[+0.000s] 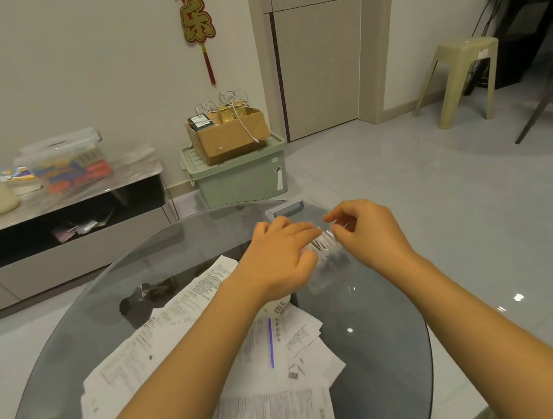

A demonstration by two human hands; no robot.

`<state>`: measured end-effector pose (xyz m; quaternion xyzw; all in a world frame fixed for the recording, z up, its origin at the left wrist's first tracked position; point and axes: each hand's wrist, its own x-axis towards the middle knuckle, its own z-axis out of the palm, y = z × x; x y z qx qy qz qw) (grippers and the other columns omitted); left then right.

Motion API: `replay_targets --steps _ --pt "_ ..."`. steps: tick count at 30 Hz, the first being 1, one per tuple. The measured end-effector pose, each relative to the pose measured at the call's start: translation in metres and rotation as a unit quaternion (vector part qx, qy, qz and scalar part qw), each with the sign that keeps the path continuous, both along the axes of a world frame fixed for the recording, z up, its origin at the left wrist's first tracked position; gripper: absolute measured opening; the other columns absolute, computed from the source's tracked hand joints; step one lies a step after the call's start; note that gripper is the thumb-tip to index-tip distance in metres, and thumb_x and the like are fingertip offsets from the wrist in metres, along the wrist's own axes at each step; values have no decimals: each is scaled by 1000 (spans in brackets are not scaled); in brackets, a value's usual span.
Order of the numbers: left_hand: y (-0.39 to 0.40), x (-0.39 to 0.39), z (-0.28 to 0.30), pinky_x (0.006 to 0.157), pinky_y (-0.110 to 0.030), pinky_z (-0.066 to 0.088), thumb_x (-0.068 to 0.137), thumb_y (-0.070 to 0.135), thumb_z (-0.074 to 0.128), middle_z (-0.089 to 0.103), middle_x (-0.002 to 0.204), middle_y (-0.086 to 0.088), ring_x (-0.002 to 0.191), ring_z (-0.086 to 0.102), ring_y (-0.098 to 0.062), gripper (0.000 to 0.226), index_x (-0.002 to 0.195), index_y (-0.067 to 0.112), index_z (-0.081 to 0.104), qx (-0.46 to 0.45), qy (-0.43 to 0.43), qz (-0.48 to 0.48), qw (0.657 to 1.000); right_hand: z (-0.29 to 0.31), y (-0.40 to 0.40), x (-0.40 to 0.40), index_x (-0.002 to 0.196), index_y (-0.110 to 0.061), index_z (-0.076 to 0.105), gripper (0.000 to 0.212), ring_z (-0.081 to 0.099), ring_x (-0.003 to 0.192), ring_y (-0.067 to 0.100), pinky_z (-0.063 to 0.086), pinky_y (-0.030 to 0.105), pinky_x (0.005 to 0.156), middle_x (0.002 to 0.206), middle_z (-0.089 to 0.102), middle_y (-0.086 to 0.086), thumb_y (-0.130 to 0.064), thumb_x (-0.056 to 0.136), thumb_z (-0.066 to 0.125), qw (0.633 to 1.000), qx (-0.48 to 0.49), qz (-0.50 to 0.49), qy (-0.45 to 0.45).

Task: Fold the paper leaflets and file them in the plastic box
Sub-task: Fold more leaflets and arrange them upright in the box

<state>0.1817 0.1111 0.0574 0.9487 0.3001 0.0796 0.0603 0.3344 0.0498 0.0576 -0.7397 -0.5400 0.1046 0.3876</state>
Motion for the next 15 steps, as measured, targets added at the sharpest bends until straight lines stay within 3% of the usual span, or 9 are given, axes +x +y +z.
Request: replay_targets --steps 4,9,15 --pt "-48 -50 -1 108 -28 10 82 36 18 36 148 13 129 26 -6 62 141 32 38 -31 -40 57 997 1 -24 -31 102 -19 69 19 52 67 4 45 19 68 82 61 -5 -12 87 59 997 -9 78 14" --pt "-101 -98 -11 115 -35 7 83 43 13 27 152 15 137 20 -7 63 144 37 29 -79 -6 126 989 -17 -51 -62 100 -24 69 17 55 70 6 43 7 60 83 63 -8 -18 86 63 982 -62 180 -5" --pt "-134 -137 -40 113 -35 23 97 42 29 34 147 11 132 31 -11 47 143 33 32 -96 68 175 977 -48 -76 -86 97 -31 68 15 59 78 7 42 6 62 90 62 -12 -23 84 64 956 -130 260 -47"
